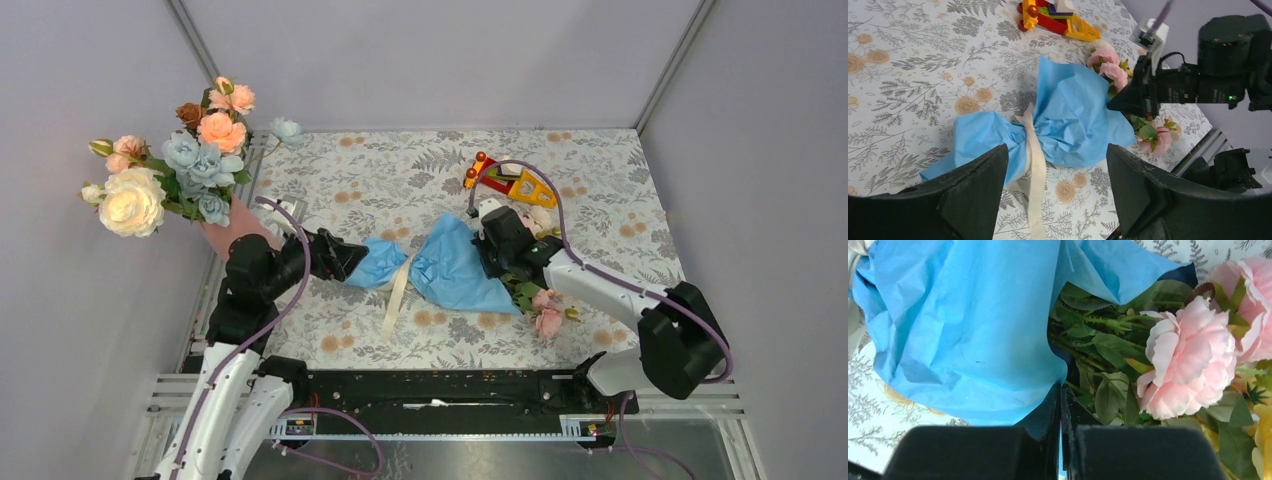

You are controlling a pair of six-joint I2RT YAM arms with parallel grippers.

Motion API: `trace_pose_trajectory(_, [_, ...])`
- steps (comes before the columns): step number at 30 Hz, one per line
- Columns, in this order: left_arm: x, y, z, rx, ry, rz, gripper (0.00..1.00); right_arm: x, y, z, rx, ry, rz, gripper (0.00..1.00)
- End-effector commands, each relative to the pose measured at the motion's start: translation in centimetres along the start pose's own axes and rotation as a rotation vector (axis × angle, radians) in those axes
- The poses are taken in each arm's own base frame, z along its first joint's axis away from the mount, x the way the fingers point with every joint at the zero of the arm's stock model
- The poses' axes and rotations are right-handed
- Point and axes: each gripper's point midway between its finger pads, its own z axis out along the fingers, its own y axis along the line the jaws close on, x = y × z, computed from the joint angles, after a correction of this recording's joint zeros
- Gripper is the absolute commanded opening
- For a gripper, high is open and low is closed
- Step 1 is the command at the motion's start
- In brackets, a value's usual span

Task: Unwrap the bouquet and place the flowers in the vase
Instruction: Adjust the fake flower at the center of the board.

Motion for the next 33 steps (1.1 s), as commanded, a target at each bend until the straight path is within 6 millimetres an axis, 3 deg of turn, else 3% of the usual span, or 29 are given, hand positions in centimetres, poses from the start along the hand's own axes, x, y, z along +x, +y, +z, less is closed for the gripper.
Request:
trace_pose_trajectory(1, [-0.9, -1.7, 0.3, 0.076, -0.018, 0.040, 0.75, -3.8, -0.8, 0.6, 0.057, -0.086, -0.048, 0.00])
trace_pose_trajectory(4, [-0.6, -1.7, 0.6, 0.076, -0.005, 0.025, 0.76, -4.4, -0.7, 0.0, 0.055, -0.089, -0.037, 0.03])
trace_pose_trajectory(9, [0.1, -2.6, 1.7, 0.088, -0.023, -0.094, 0.79, -3.9, -0.4, -3.1, 0.031, -0.098, 0.062, 0.39])
trace_pose_trajectory(12, [1.7, -2.7, 3.0, 0.078, -0.031, -0.148, 0.80, -2.1, 0.3, -4.7, -0.011, -0.104, 0.190, 0.54])
trace_pose_trajectory(16, [5.4, -1.6, 5.1, -0.021, 0.031, -0.186, 0.80, 0.4, 2.2, -6.0, -0.133, -0.128, 0.386, 0.63])
trace_pose_trajectory(18, [6.7, -0.4, 5.8, -0.092, 0.031, -0.210, 0.84, 1.8, 3.4, -6.2, -0.205, -0.132, 0.467, 0.68])
trace_pose_trajectory(21, [7.6, 1.8, 5.9, -0.194, -0.010, -0.242, 0.91, 3.7, 4.3, -6.2, -0.263, -0.140, 0.570, 0.68])
trace_pose_trajectory(24, [7.2, 3.1, 6.1, -0.278, -0.016, -0.241, 0.97, 5.2, 4.2, -5.7, -0.267, -0.140, 0.611, 0.67])
trace_pose_trajectory(28, [6.9, 3.5, 7.2, -0.341, 0.090, -0.161, 0.99, 6.9, 3.3, -5.2, -0.206, -0.107, 0.624, 0.64])
trace_pose_trajectory(33, [7.0, 7.6, 7.8, -0.500, 0.110, -0.088, 0.99, 8.3, 1.5, -4.2, -0.108, -0.120, 0.664, 0.60])
